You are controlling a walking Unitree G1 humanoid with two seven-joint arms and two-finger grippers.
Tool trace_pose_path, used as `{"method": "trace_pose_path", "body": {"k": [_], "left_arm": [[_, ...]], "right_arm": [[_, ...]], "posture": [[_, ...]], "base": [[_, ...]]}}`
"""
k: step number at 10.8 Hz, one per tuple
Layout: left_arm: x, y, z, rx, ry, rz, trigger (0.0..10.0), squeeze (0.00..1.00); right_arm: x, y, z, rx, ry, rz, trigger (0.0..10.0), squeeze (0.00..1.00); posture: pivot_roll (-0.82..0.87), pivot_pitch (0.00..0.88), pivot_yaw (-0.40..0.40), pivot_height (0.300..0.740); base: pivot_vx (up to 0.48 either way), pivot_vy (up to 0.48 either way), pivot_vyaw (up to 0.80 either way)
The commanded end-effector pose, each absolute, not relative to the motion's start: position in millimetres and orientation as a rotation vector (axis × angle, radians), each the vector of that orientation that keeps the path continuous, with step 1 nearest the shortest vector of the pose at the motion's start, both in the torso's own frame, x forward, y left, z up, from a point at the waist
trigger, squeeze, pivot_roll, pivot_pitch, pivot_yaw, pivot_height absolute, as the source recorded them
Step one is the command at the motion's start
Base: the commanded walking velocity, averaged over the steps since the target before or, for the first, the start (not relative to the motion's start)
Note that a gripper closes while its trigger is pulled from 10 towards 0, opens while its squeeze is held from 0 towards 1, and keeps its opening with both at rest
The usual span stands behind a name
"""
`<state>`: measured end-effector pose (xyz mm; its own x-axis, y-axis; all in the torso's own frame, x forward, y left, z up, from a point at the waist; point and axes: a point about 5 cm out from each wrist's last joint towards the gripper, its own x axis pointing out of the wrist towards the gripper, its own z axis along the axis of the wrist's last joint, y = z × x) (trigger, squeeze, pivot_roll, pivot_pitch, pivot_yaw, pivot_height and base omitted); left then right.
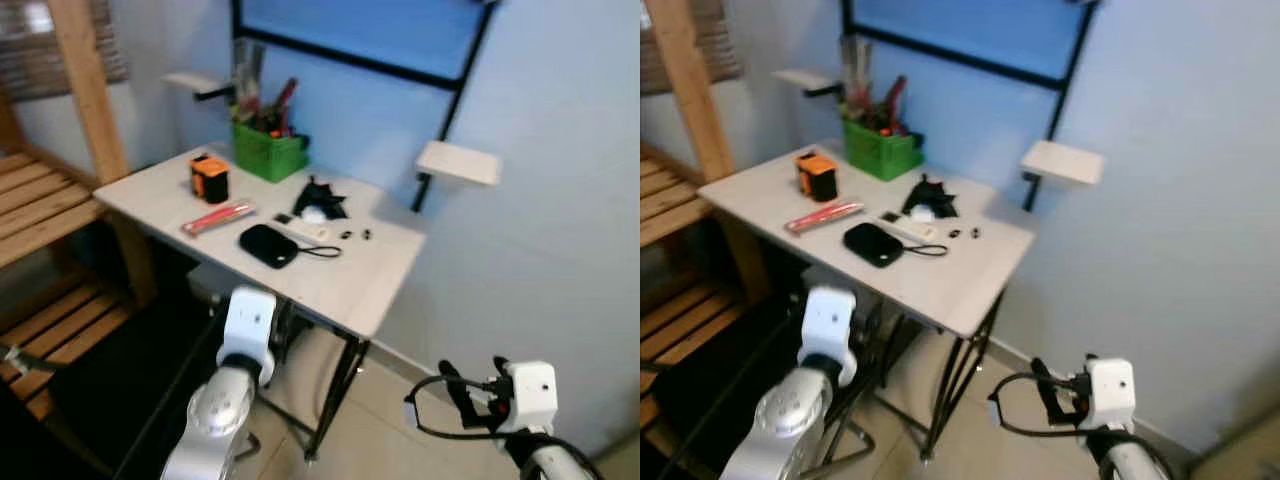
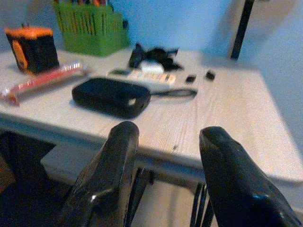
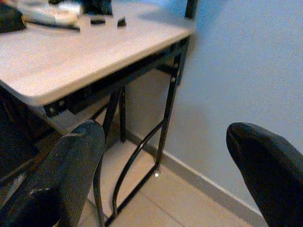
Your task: Clean up the room
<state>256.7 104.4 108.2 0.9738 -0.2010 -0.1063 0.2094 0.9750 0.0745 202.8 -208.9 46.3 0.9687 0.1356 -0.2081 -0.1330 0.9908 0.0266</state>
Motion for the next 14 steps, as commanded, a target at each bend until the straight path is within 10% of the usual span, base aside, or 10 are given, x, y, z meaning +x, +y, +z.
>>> {"method": "trace_pose_path", "body": {"k": [1,14], "left_arm": [[259,99,115,0.065,0.086,-0.208,10.0,0.0],[280,93,103,0.089,0.141,-0.263,10.0,0.0]], "right_arm": [[203,-212,57,0.011,0.18,0.132,10.0,0.0],[210,-186,42,0.043,0.238,0.217,10.0,0.0]], "posture": [[0.14,0.0,-0.076,0.74],[0.15,0.0,-0.05,0.74]], "base": [[0.0,0.0,0.0],[0.0,0.0,0.0]]}}
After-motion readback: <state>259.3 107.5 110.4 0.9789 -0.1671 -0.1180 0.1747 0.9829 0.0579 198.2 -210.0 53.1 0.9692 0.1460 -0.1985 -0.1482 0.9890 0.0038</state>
